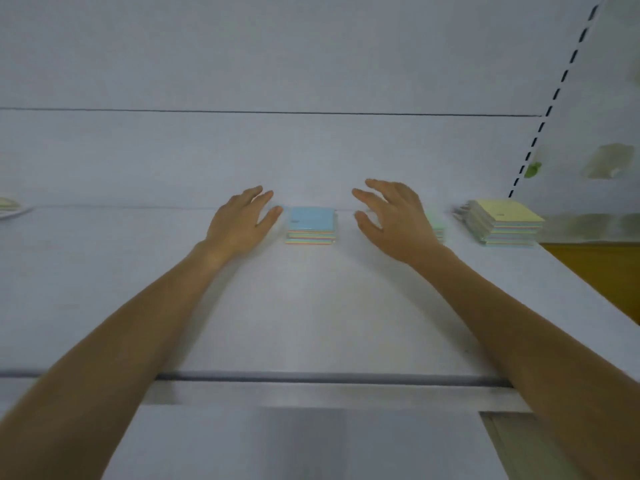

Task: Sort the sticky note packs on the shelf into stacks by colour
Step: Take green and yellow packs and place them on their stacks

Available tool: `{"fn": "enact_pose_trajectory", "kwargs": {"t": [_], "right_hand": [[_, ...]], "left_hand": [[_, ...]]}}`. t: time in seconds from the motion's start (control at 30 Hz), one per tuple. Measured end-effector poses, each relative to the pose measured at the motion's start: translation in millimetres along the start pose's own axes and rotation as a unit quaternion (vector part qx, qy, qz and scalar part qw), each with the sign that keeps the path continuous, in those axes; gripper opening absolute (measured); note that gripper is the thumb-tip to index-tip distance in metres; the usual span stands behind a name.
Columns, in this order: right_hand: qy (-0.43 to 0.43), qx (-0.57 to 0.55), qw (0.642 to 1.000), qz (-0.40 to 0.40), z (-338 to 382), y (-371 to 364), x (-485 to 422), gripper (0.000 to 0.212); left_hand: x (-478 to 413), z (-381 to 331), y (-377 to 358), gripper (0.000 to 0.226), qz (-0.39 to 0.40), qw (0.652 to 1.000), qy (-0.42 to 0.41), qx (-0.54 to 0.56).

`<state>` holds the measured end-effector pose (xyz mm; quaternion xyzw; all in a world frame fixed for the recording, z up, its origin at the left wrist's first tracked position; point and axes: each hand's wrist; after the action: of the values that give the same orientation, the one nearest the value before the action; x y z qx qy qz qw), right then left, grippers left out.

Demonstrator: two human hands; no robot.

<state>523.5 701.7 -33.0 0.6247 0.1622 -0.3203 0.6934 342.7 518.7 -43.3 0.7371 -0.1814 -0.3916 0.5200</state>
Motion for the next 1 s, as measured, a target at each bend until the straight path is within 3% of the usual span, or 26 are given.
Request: {"fn": "enact_pose_trajectory", "kwargs": {"t": [0.13,0.23,0.4,0.7,1.0], "right_hand": [[0.065,-0.010,0.984,0.166,64.7,-21.0,-21.2,0.055],[0.095,-0.027,0.973,0.207,119.5,-48.4,-42.3,0.041],[0.128,-0.048,0.956,0.259,236.1,-98.3,-72.5,0.036],[0.174,-0.076,0.944,0.268,417.1,-178.5,-104.0,0.036],[0.111,-0.170,0.960,0.194,492.7,-252.0,-178.8,0.032]], "left_hand": [[23.6,50.1,33.4,0.050,0.007,0.995,0.001,-0.099],[50.4,109.5,66.9,0.048,0.014,0.987,0.026,-0.159],[110.8,218.3,127.0,0.045,0.019,0.971,0.092,-0.221],[183.6,359.2,166.9,0.040,-0.016,0.960,0.229,-0.162],[153.3,461.3,170.4,0.041,-0.046,0.962,0.255,-0.084]]}}
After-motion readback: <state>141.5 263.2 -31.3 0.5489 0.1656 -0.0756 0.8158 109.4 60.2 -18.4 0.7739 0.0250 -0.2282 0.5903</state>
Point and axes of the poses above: each hand's wrist, its own x-axis away from the middle knuckle, its own y-axis out of the back of the hand, z = x × y, and after that the axes turned 6 degrees about -x, right-handed
